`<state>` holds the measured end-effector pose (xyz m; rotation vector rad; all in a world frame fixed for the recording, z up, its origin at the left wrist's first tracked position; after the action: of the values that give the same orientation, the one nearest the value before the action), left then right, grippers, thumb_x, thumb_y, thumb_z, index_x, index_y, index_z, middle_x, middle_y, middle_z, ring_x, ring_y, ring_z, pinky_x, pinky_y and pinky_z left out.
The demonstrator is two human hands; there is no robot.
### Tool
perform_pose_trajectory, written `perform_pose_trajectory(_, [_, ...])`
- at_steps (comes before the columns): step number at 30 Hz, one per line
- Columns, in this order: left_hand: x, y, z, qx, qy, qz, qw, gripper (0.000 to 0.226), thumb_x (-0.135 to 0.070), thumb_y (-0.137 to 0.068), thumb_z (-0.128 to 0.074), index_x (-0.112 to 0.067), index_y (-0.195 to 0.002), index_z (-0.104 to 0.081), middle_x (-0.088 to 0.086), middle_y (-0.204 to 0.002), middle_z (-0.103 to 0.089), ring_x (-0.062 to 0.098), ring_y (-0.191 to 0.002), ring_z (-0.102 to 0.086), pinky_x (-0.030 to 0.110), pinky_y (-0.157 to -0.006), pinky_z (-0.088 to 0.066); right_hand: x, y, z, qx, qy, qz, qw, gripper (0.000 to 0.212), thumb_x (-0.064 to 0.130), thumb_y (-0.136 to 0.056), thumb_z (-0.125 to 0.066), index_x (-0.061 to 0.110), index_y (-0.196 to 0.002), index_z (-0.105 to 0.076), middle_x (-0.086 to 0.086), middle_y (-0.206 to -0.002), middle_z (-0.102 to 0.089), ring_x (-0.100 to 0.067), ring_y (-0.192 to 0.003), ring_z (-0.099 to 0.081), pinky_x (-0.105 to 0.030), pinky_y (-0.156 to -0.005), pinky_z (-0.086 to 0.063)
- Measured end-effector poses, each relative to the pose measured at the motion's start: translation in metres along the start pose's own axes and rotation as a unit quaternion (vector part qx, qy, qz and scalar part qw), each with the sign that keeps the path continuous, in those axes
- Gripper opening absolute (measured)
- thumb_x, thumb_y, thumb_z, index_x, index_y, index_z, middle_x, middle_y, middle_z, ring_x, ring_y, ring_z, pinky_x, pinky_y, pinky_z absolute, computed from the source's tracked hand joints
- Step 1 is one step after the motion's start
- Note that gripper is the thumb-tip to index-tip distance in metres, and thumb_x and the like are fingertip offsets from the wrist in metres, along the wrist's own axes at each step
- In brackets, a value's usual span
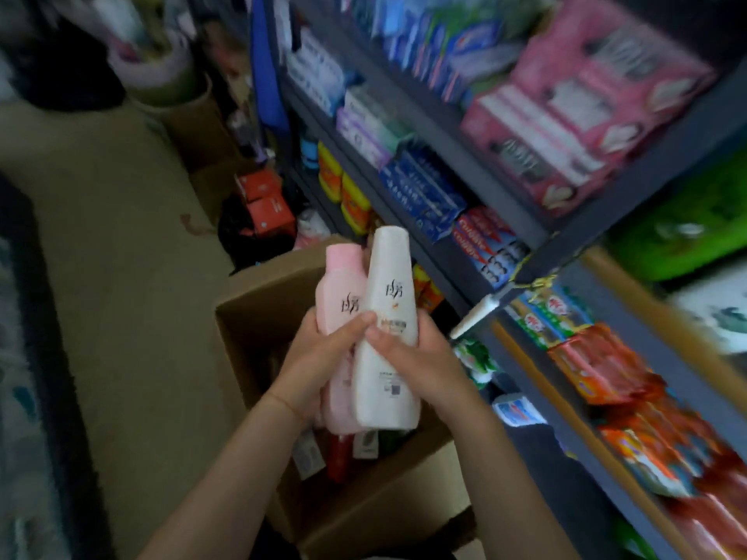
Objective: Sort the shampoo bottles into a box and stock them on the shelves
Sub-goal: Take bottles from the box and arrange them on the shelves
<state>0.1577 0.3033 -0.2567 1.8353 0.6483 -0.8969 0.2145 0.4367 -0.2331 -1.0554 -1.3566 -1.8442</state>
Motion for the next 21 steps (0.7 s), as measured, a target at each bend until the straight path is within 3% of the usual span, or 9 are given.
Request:
perform_pose_trajectory(2, [-0.018, 0.011, -0.029, 0.012, -0.03, -0.02, 0.999, 0.075, -0.046, -0.058, -0.088, -0.024, -0.124, -0.06, 0.004, -0.108, -0.075, 0.025, -0.098, -0.074, 0.05, -0.088, -0.058, 0.011, 0.018, 0.026, -0.039, -0.025, 0.01, 0.999, 0.057, 0.055, -0.068, -0.083, 0.036, -0.116, -0.058, 0.014, -0.102, -0.072, -0.002, -0.088, -0.071, -0.025, -0.077, -0.058])
perform_pose_trajectory(4, [-0.035, 0.022, -0.063, 0.03, -0.053, -0.05, 0.997, 0.056, -0.031, -0.069, -0.086, -0.019, -0.118, -0.063, 0.008, -0.106, -0.076, 0.028, -0.096, -0.073, 0.05, -0.086, -0.059, 0.02, 0.038, 0.057, -0.084, -0.056, 0.018, 0.995, 0.073, 0.066, -0.057, -0.085, 0.034, -0.118, -0.059, 0.012, -0.106, -0.072, -0.007, -0.093, -0.071, -0.033, -0.083, -0.059])
perform_pose_trajectory(6, [-0.05, 0.036, -0.102, 0.046, -0.072, -0.069, 0.994, 0.034, -0.014, -0.08, -0.08, -0.016, -0.112, -0.066, 0.011, -0.102, -0.076, 0.028, -0.092, -0.074, 0.044, -0.081, -0.061, 0.029, 0.063, 0.092, -0.122, -0.091, 0.033, 0.988, 0.062, 0.061, -0.064, -0.084, 0.033, -0.116, -0.063, 0.011, -0.106, -0.074, -0.008, -0.092, -0.072, -0.031, -0.08, -0.059])
perform_pose_trajectory(8, [-0.059, 0.048, -0.147, 0.096, -0.1, -0.075, 0.988, 0.026, -0.011, -0.085, -0.075, -0.014, -0.11, -0.068, 0.011, -0.1, -0.077, 0.03, -0.094, -0.073, 0.045, -0.084, -0.06, 0.033, 0.092, 0.127, -0.146, -0.129, 0.056, 0.979, 0.043, 0.05, -0.078, -0.078, 0.031, -0.115, -0.066, 0.01, -0.105, -0.075, -0.003, -0.087, -0.072, -0.02, -0.07, -0.057])
perform_pose_trajectory(10, [-0.064, 0.06, -0.191, 0.15, -0.131, -0.077, 0.977, 0.023, -0.014, -0.087, -0.074, -0.014, -0.109, -0.069, 0.011, -0.101, -0.076, 0.031, -0.097, -0.072, 0.049, -0.089, -0.058, 0.03, 0.121, 0.16, -0.186, -0.15, 0.076, 0.968, 0.039, 0.048, -0.083, -0.073, 0.029, -0.116, -0.066, 0.012, -0.098, -0.075, 0.001, -0.081, -0.071, -0.012, -0.06, -0.052])
perform_pose_trajectory(13, [-0.059, 0.077, -0.245, 0.22, -0.168, -0.077, 0.958, 0.034, -0.022, -0.08, -0.077, -0.015, -0.112, -0.069, 0.011, -0.101, -0.076, 0.029, -0.094, -0.073, 0.045, -0.084, -0.059, 0.019, 0.158, 0.205, -0.262, -0.152, 0.098, 0.948, 0.039, 0.049, -0.08, -0.074, 0.025, -0.111, -0.066, 0.008, -0.095, -0.074, -0.002, -0.081, -0.071, -0.013, -0.059, -0.051])
perform_pose_trajectory(16, [-0.042, 0.088, -0.28, 0.261, -0.216, -0.076, 0.938, 0.041, -0.029, -0.074, -0.079, -0.011, -0.11, -0.07, 0.013, -0.097, -0.076, 0.03, -0.089, -0.074, 0.043, -0.08, -0.06, 0.014, 0.198, 0.245, -0.376, -0.11, 0.156, 0.907, 0.026, 0.031, -0.083, -0.078, 0.022, -0.101, -0.061, 0.007, -0.087, -0.068, -0.002, -0.075, -0.066, -0.015, -0.06, -0.049])
perform_pose_trajectory(21, [-0.02, 0.086, -0.312, 0.27, -0.244, -0.062, 0.929, 0.028, -0.029, -0.087, -0.074, -0.014, -0.111, -0.069, 0.011, -0.096, -0.076, 0.03, -0.089, -0.074, 0.049, -0.084, -0.059, 0.02, 0.244, 0.282, -0.49, -0.07, 0.259, 0.83, 0.043, 0.016, -0.079, -0.081, 0.027, -0.11, -0.052, 0.012, -0.089, -0.064, -0.003, -0.086, -0.064, -0.015, -0.068, -0.052])
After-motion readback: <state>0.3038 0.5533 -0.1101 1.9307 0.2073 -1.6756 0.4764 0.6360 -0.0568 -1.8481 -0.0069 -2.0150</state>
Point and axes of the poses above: each hand's wrist, its own y-axis away from the middle knuckle, its own z-axis out of the back of the hand, x = y × z, the point moved 6 cm from there along -y, towards the middle knuckle
